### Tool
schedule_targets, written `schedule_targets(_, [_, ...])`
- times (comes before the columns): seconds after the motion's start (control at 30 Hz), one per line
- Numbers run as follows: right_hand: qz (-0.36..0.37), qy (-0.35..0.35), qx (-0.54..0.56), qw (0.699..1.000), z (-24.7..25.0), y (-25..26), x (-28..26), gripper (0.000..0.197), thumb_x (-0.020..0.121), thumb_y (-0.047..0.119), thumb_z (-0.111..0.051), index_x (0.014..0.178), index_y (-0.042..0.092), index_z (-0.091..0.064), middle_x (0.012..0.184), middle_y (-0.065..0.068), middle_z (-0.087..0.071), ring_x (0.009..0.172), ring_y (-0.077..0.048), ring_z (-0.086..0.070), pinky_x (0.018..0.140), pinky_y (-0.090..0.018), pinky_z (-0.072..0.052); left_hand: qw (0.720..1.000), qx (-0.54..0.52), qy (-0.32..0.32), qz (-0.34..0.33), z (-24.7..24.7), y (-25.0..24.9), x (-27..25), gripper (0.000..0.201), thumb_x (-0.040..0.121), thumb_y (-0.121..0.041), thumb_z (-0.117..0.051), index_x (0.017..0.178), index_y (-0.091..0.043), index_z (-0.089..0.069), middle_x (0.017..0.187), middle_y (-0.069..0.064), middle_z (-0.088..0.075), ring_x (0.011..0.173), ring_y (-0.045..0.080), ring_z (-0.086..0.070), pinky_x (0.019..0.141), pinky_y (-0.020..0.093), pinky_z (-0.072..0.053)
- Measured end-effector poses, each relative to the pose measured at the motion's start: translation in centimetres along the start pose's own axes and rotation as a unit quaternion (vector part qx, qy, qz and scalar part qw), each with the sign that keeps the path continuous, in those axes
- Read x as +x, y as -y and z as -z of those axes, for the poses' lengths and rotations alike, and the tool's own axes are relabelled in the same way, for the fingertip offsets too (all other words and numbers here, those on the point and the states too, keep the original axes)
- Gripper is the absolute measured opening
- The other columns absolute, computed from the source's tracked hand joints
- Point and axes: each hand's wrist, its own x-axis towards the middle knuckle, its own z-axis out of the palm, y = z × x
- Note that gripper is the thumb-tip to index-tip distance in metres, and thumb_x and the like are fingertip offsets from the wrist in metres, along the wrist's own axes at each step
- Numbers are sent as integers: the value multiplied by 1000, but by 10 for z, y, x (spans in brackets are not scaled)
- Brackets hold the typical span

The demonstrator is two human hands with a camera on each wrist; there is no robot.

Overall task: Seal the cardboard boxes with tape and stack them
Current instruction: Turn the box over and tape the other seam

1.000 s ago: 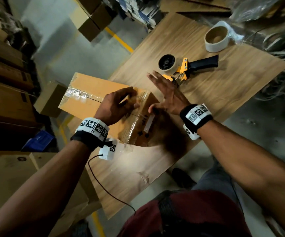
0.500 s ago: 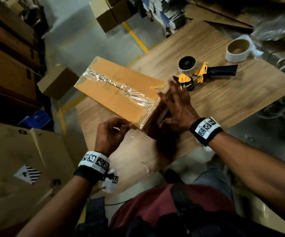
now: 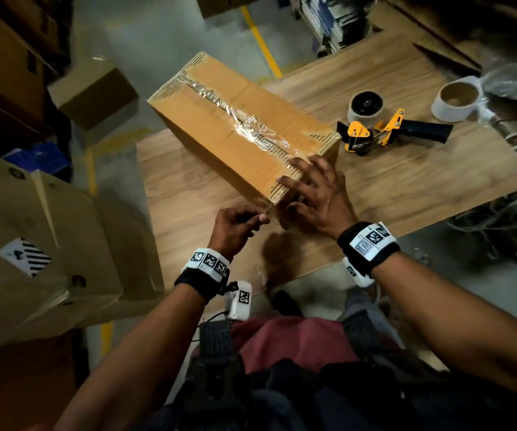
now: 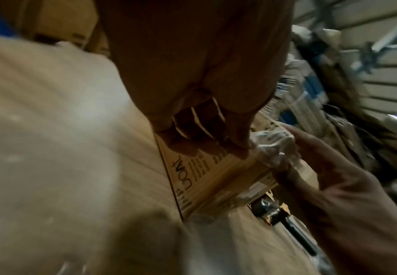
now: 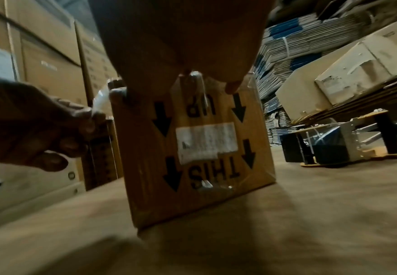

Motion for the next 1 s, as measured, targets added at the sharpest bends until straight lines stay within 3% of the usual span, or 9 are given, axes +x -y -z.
schedule_targets(0.07, [11,19,-13,1000,1,-4,-4,62,92,56,-54,151,41,-46,167,-1,-31,152,-35,-25,109,-57,-35,997,-63,18,46,-6,5,0,10,94,-11,-76,89,-18,-82,87,7,-79,70,16,-64,62,29,-51])
schedule_targets(0.17, [-7,33,22,999,8,2,-2,76,85,75,-57,152,42,-44,169,0,-26,155,-34,-19,113,-61,-32,988,-128,17,83,-17,10,3,9,93,-10,-76,87,-15,-82,82,9,-77,66,17,-62,61,29,-47])
schedule_targets(0.37, [-30,25,-17,999,16,19,0,92,69,90,-61,145,40,-54,165,0,-34,152,-32,-24,113,-59,-32,988,-132,-69,51,-32,11,4,4,91,-4,-77,91,0,-79,64,2,-73,55,10,-64,53,20,-44])
schedule_targets(0.47, [-57,-4,-38,998,5,25,7,80,66,82,-72,131,36,-63,155,-3,-47,143,-35,-35,106,-55,-38,979,-159,-114,64,-39,16,5,15,85,-2,-83,90,11,-76,70,13,-74,61,15,-71,59,23,-56])
schedule_targets(0.57, [-39,-37,-21,998,-4,18,6,66,71,70,-75,126,35,-65,150,-5,-53,136,-38,-40,101,-54,-42,972,-159,-147,96,-42,29,10,15,79,-5,-89,75,-3,-75,69,15,-75,64,25,-73,66,34,-61])
schedule_targets(0.73, [24,-69,-11,997,-3,-3,7,48,86,45,-75,131,39,-60,145,-5,-60,124,-44,-52,93,-56,-46,961,-218,-139,97,-44,32,21,23,77,4,-87,72,-2,-65,66,16,-68,47,12,-63,46,19,-46])
schedule_targets(0.83, [49,-84,-8,995,-3,-7,8,42,91,37,-74,131,37,-65,144,-5,-61,122,-42,-51,95,-56,-45,953,-251,-108,128,-47,38,25,24,81,-2,-85,75,-13,-65,63,5,-70,50,12,-64,46,20,-38])
schedule_targets(0.9, [63,-91,3,994,-1,-8,8,39,91,31,-75,130,32,-70,144,-4,-62,122,-40,-49,96,-55,-45,931,-316,-75,166,-53,43,24,20,88,-5,-79,82,-16,-64,69,2,-73,58,15,-66,52,23,-39])
schedule_targets(1.0, [67,-96,-2,993,-1,-8,6,39,90,24,-72,128,30,-72,145,-4,-61,124,-38,-46,98,-53,-44,858,-455,-34,235,-65,43,19,16,98,-11,-67,86,-21,-62,71,-2,-72,65,15,-67,58,24,-46])
